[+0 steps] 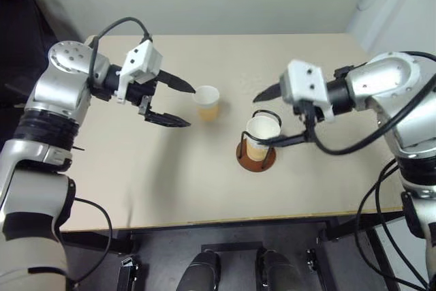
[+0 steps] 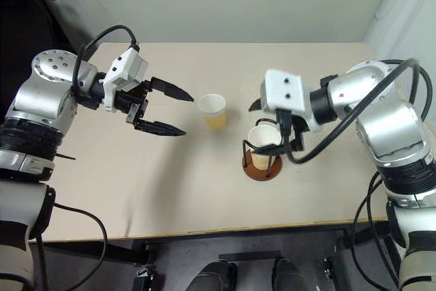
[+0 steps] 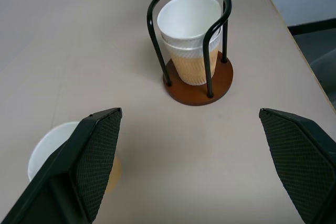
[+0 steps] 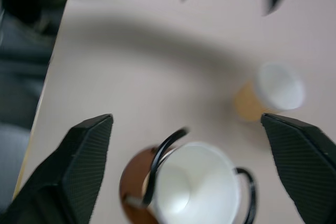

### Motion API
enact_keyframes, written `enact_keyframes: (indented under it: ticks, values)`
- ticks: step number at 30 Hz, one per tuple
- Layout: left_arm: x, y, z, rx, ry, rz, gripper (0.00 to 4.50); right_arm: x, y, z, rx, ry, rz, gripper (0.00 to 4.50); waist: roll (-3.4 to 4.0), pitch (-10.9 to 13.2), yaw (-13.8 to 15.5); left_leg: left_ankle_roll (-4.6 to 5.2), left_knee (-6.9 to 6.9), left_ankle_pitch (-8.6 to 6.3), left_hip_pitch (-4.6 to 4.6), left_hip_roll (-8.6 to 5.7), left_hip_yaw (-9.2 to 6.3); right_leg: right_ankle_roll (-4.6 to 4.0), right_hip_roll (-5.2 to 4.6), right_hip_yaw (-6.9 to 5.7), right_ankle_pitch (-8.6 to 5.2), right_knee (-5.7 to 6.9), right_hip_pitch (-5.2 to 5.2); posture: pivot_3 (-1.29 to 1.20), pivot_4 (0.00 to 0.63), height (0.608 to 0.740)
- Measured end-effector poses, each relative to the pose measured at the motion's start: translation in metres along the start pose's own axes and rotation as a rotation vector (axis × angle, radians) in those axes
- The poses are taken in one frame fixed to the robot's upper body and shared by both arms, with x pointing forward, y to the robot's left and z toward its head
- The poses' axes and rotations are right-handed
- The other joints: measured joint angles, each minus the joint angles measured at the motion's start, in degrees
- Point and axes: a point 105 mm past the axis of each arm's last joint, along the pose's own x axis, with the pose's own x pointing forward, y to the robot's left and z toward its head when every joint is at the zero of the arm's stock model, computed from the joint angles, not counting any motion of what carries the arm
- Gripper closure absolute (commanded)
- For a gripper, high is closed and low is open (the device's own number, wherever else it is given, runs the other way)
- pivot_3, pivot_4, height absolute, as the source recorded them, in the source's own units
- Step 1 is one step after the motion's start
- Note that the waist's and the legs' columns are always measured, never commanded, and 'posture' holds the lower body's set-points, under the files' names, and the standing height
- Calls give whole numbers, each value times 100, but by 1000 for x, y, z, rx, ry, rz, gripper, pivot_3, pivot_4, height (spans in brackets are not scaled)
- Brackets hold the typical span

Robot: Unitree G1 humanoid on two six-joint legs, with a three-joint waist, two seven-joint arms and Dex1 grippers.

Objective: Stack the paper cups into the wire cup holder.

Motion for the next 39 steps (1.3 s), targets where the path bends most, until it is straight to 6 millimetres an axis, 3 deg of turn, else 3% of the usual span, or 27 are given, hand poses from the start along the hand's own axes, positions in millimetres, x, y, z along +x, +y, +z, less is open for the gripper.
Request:
enact_keyframes:
  ticks: [3,8,15,22,25,39]
  values:
    - [6,7,-8,-2,51,18,0,-7,-8,9,66,-71,-57,56,-1,1,5,-1,1,2,-4,-1,-1,-2,0,0,1,3,-4,0,150,740]
    - [5,32,-2,132,150,143,0,-30,-17,27,127,-164,-132,56,-2,1,11,-5,-4,3,-6,-1,-2,-2,0,0,1,-4,-6,0,150,740]
    - [15,46,-20,299,346,169,0,-48,-22,27,151,-164,-194,56,-3,1,14,-1,-12,-2,-9,0,-6,-1,-1,1,0,-5,-14,0,150,740]
    - [10,62,-17,504,566,164,0,-55,-21,22,163,-137,-211,56,-4,3,20,18,-18,-17,-13,-4,-17,-1,1,5,0,-11,-17,0,150,740]
    - [19,66,-16,548,597,157,0,-57,-21,22,166,-134,-210,56,-4,3,43,25,-17,-24,-15,-4,-23,-1,1,-1,0,-10,-18,0,150,740]
    - [36,67,-42,575,718,126,0,-63,-18,19,182,-117,-206,56,-5,3,56,-5,-11,-17,-16,-2,-24,4,11,-4,3,4,-26,0,150,740]
